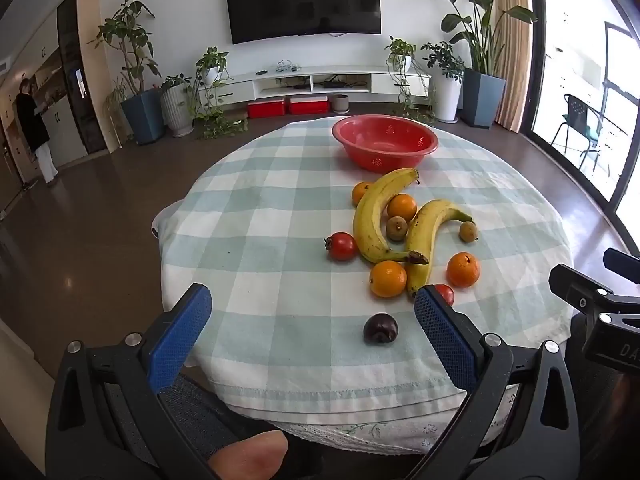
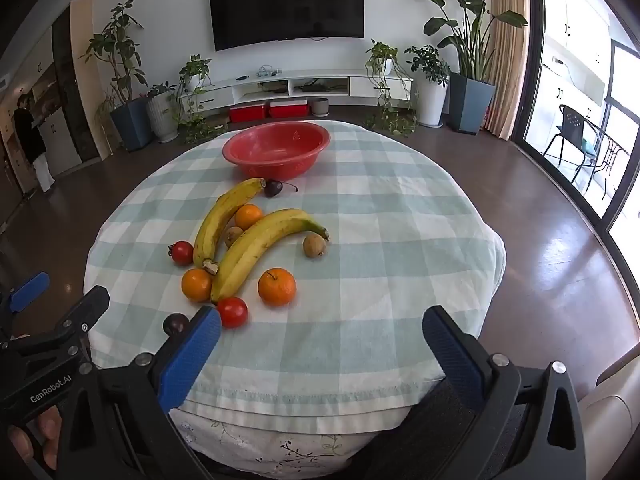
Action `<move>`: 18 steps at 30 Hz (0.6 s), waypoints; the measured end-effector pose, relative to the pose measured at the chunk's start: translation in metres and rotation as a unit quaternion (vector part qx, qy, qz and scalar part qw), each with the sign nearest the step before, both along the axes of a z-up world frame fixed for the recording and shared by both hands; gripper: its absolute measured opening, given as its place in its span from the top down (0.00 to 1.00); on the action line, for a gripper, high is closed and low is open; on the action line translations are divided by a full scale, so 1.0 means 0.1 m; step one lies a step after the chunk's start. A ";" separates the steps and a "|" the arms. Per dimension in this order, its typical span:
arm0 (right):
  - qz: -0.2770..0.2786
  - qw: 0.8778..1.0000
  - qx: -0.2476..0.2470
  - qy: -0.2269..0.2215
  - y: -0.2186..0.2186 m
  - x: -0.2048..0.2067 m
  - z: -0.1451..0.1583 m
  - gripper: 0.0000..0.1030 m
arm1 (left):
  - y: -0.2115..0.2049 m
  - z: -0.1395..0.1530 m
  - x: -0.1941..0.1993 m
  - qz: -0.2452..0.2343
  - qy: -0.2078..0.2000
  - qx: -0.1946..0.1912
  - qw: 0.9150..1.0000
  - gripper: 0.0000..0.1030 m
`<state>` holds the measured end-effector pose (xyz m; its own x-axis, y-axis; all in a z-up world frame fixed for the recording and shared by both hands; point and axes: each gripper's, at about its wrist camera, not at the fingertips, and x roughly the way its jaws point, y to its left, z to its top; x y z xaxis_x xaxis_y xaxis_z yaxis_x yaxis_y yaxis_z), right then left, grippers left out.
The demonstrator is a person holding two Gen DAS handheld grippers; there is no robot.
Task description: Organize fruits
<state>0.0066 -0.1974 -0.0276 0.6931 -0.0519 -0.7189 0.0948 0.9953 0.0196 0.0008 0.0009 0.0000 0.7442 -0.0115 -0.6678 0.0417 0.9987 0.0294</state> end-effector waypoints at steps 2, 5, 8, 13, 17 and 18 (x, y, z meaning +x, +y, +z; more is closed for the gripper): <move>-0.001 1.000 -0.002 0.000 0.01 0.00 -0.01 0.00 | 0.02 0.00 0.02 -0.003 0.001 -0.004 1.000 0.00; 0.000 1.000 0.000 0.000 0.01 -0.01 -0.01 0.00 | 0.01 -0.02 -0.06 0.004 -0.009 0.004 1.000 0.00; 0.001 1.000 0.001 0.000 0.01 0.00 -0.01 0.00 | 0.01 0.04 -0.03 0.004 -0.001 0.005 1.000 0.00; 0.002 1.000 -0.001 0.000 0.01 -0.01 -0.01 0.00 | 0.00 0.04 -0.03 0.005 0.001 0.003 1.000 0.00; 0.002 1.000 -0.002 0.001 0.08 0.00 -0.04 0.00 | 0.01 0.02 -0.04 0.003 0.003 0.002 1.000 0.00; 0.002 1.000 -0.003 0.001 0.09 0.01 -0.04 0.00 | 0.01 0.02 -0.03 0.003 0.004 0.002 1.000 0.00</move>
